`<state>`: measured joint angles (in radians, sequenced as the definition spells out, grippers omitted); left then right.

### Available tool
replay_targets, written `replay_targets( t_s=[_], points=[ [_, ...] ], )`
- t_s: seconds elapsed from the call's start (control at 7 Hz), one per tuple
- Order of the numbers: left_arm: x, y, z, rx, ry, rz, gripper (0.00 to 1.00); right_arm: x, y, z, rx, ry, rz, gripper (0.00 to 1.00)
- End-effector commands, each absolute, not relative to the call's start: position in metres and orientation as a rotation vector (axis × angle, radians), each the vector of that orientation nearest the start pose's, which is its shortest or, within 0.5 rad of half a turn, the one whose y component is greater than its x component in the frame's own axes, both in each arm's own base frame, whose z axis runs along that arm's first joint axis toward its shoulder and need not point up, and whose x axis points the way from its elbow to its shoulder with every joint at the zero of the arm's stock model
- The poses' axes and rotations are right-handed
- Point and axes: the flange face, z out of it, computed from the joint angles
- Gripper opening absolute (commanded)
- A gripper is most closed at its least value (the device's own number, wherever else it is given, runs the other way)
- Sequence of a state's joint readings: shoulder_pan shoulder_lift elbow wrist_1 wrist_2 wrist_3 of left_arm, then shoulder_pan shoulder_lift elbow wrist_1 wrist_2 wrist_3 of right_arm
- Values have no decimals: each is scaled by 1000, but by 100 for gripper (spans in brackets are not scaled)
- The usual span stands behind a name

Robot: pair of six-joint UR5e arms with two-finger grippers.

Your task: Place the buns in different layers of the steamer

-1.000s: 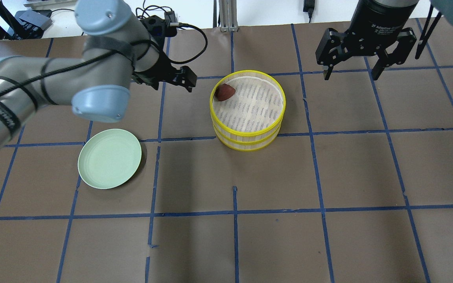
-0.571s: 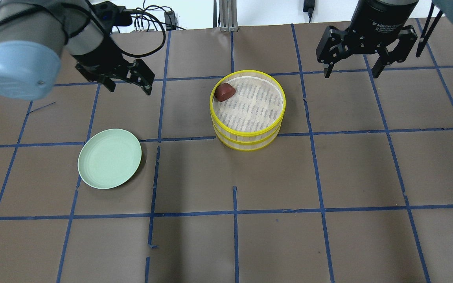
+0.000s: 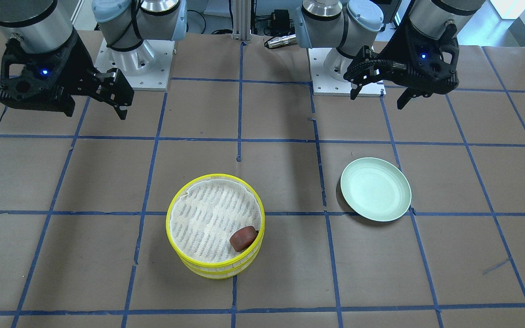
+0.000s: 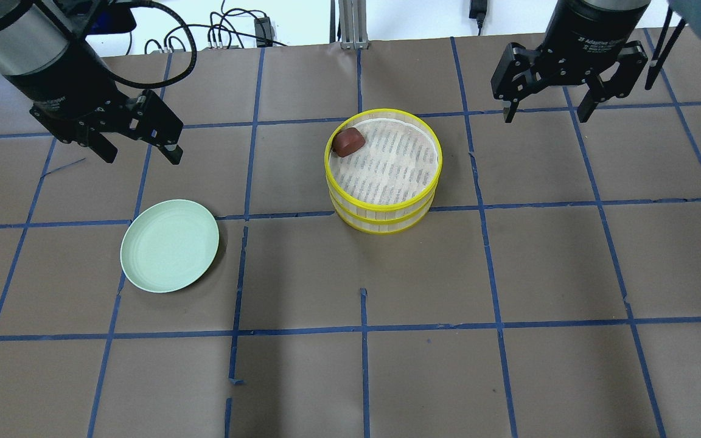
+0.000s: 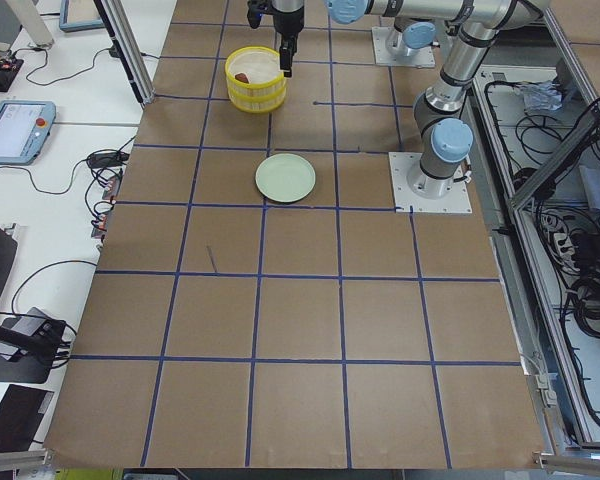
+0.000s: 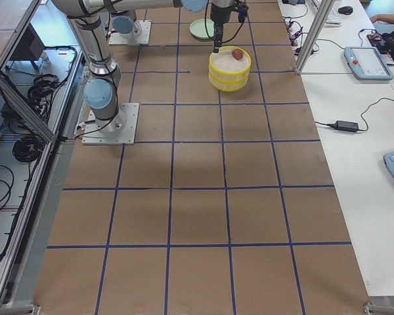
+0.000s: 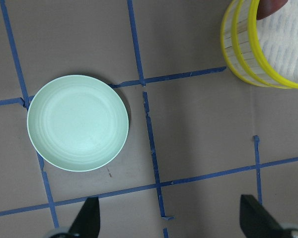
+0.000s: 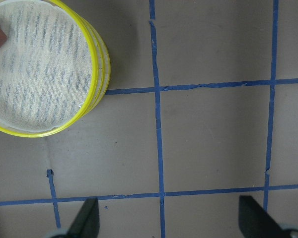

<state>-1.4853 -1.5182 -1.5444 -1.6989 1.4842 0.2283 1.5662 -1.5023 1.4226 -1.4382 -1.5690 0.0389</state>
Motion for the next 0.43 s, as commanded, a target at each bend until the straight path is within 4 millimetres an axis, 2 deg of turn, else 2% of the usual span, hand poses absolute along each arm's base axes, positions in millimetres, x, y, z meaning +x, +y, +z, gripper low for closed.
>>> replay_targets(
  t_s=[0.0, 0.29],
  points=[
    [-102, -472, 512, 232, 3224, 64, 100, 129, -515, 512, 36, 3142, 87, 99],
    [-98, -472, 513, 217, 3226, 64, 100, 128, -516, 511, 36, 3142, 87, 99]
  ],
)
